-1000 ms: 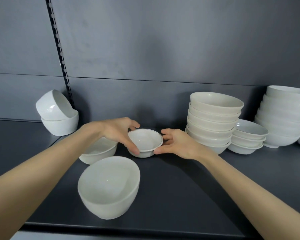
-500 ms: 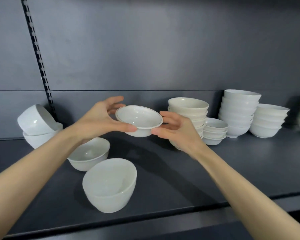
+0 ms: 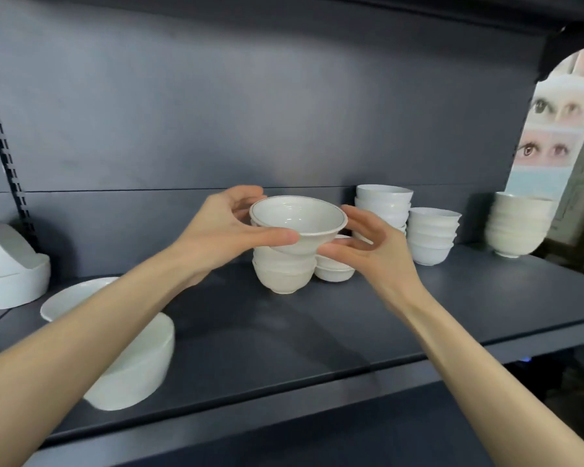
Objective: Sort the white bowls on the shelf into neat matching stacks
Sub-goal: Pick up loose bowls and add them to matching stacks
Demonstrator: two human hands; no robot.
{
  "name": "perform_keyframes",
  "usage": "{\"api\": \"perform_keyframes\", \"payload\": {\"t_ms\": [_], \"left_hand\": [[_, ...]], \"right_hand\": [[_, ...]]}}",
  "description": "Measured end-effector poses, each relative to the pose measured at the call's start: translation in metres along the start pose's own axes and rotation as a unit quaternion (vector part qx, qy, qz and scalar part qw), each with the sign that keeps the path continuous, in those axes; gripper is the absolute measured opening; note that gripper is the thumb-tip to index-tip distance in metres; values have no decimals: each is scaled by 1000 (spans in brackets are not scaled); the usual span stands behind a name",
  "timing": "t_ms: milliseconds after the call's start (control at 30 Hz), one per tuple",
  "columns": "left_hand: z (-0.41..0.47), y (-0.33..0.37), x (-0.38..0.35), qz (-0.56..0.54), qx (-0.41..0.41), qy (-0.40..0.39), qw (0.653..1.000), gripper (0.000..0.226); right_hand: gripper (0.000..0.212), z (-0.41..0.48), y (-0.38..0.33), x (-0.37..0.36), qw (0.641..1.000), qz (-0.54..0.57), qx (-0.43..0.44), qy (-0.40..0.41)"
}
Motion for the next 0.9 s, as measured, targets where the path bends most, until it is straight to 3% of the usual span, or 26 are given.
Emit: {"api": "perform_keyframes", "payload": {"t_ms": [67,133,200,333,633,900], "left_hand": [[12,6,-25,-10,0,2,1000,63],[26,11,-51,-15,11,8,1000,98],[40,12,-76,-24,25,26,999,111],[62,7,-124,-63,33,79,994,86],[108,-19,-153,-52,40,161,985,86],[129,-53,-159,-19,19,229,973,64]], "right_hand": [[51,-5,3,28,1000,-6,-1,1],[40,-7,8,59,1000,-8,-4,-5],[32,-6,13,88,1000,-15,-9,-24],[28,3,33,135,998,-22,-17,-62],[30,44,90,170,994,-19,-46,-92],[37,78,127,168,994,33,-38,-97]]}}
Point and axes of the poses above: each hand's wrist, its own z-axis towards the middle knuckle, its own x-axis out of the back of the hand, y = z × x, the point moved 3 cm from there along z, towards the middle knuckle, and after that the axes turned 13 degrees about -y, right-handed, at the moved point
